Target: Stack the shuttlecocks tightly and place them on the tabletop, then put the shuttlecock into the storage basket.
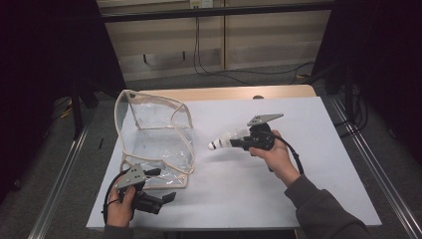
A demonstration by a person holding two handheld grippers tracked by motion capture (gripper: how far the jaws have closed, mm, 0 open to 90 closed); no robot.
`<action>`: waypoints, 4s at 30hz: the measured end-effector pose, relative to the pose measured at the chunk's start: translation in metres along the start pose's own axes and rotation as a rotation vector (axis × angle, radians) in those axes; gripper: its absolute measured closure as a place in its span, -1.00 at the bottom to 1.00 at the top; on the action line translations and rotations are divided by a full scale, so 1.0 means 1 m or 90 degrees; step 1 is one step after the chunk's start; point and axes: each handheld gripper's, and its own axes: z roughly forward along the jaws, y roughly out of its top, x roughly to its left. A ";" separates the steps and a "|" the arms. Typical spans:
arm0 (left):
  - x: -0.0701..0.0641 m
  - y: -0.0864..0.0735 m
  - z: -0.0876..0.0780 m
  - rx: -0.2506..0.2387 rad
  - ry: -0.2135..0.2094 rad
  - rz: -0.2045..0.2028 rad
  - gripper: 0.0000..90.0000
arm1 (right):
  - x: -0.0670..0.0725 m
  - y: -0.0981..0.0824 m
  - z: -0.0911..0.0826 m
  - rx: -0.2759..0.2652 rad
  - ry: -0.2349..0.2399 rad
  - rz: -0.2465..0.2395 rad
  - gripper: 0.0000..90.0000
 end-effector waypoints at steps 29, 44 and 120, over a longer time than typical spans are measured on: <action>-0.001 0.000 0.000 -0.003 0.005 -0.001 -0.93 | 0.006 0.027 -0.015 -0.003 0.010 -0.019 0.95; -0.001 0.001 0.000 -0.001 0.006 0.000 -0.93 | 0.010 0.035 -0.018 -0.011 0.018 -0.018 0.95; 0.001 0.002 0.003 0.000 0.004 0.001 -0.94 | 0.040 0.097 -0.037 -0.038 0.027 -0.056 0.95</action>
